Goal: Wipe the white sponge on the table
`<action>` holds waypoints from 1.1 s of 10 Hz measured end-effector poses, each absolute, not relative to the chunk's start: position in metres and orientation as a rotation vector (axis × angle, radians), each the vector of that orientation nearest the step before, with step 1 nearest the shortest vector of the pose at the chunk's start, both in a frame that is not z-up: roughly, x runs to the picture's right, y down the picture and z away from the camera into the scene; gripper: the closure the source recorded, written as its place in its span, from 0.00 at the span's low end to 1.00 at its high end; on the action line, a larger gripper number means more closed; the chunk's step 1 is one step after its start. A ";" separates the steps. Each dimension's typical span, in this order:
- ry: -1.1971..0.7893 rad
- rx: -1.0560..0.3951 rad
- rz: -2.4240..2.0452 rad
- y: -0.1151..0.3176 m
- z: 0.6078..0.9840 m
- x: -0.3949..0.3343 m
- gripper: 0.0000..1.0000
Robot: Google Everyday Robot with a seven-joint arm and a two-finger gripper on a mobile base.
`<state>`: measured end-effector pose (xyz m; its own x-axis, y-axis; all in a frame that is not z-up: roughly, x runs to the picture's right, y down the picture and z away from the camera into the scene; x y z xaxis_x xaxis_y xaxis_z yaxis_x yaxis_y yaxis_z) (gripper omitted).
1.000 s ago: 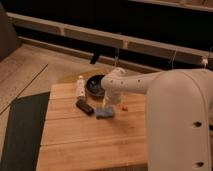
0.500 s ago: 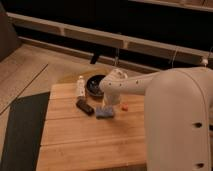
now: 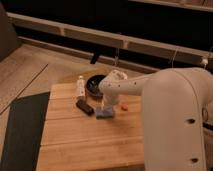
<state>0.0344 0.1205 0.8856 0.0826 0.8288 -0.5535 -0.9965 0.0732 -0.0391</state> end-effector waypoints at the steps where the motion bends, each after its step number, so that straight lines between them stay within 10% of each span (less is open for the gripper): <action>1: 0.447 -0.484 1.448 0.125 0.888 0.031 0.35; 4: 0.463 -0.512 1.480 0.134 0.892 0.029 0.38; 11: 0.512 -0.472 1.500 0.135 0.896 0.037 0.99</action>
<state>0.0373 0.1349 0.8955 0.0055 0.8084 -0.5886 -0.9996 0.0211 0.0195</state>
